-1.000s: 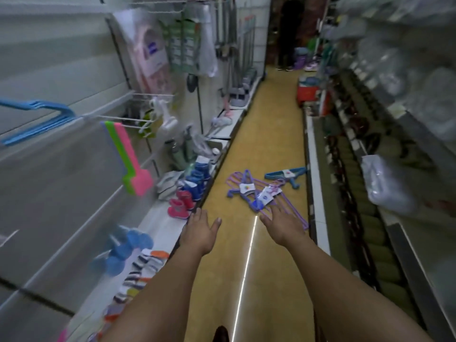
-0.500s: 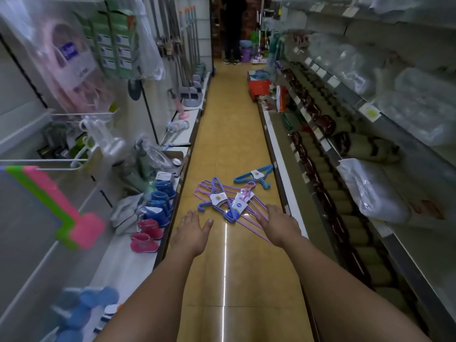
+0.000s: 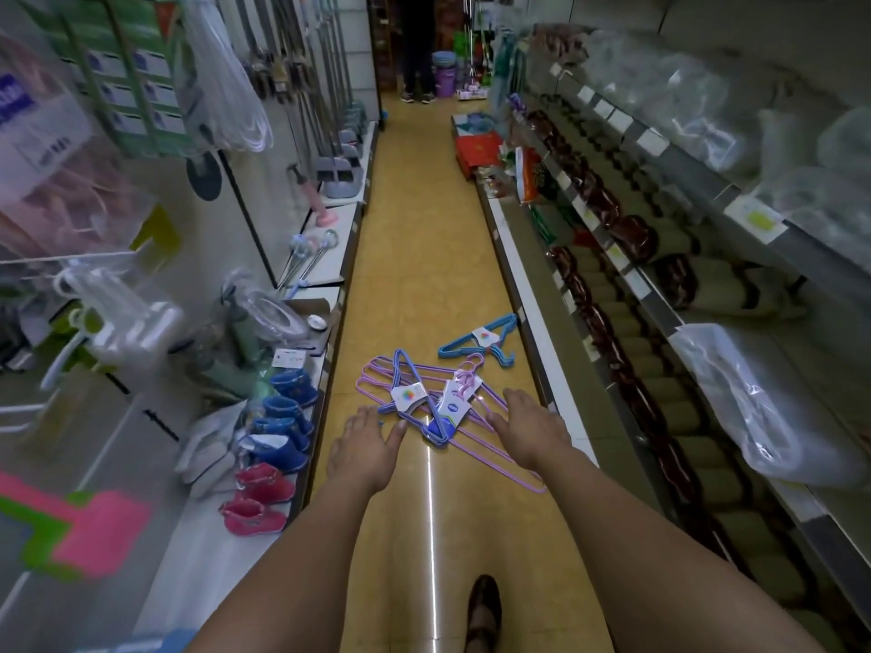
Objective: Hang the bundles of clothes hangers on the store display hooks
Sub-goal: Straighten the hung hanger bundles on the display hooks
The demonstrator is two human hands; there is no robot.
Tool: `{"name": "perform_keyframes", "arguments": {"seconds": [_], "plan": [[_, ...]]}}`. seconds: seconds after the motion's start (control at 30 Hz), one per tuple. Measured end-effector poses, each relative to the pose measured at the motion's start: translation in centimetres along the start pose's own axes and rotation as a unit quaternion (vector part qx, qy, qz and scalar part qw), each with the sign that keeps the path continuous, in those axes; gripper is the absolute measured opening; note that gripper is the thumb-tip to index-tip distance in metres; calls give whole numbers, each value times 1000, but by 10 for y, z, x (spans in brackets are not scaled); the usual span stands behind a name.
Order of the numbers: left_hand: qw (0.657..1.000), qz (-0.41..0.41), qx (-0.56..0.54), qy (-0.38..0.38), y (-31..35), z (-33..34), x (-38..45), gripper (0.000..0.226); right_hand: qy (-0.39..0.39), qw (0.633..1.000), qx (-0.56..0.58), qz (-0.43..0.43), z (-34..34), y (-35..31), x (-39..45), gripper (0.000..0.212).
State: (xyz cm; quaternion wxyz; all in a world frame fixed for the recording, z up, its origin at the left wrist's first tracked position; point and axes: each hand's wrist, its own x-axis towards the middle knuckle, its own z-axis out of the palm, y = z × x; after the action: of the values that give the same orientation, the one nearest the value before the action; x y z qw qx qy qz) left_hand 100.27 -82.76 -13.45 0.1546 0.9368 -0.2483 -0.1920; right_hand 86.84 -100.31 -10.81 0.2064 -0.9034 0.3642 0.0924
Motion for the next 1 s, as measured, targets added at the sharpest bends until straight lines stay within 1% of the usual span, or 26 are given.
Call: {"name": "perform_keyframes", "arguments": {"seconds": [0.13,0.27,0.43,0.6,0.73,0.9,1.0], "plan": [[1000,11,4,14,22,-10,57,67,-2,1000,-1,-7,-22,3,60,58],[1000,0,1,12,44,-15,115,67,-16,1000,-10,-11,-41,9,124,60],[1000,-9,-15,5,60,-12,172,66,-27,999,-24,-15,-49,12,192,59],[999,-29,-42,5,62,-8,222,65,-44,998,-27,-24,-49,7,244,59],[996,-43,-80,19,63,-9,268,66,-40,998,-37,-36,-53,-2,286,59],[992,-42,-111,31,57,-22,330,67,-31,997,-49,-52,-63,-22,350,59],[992,-50,-114,35,47,-29,369,66,-40,997,-52,-46,-62,-38,391,61]]}}
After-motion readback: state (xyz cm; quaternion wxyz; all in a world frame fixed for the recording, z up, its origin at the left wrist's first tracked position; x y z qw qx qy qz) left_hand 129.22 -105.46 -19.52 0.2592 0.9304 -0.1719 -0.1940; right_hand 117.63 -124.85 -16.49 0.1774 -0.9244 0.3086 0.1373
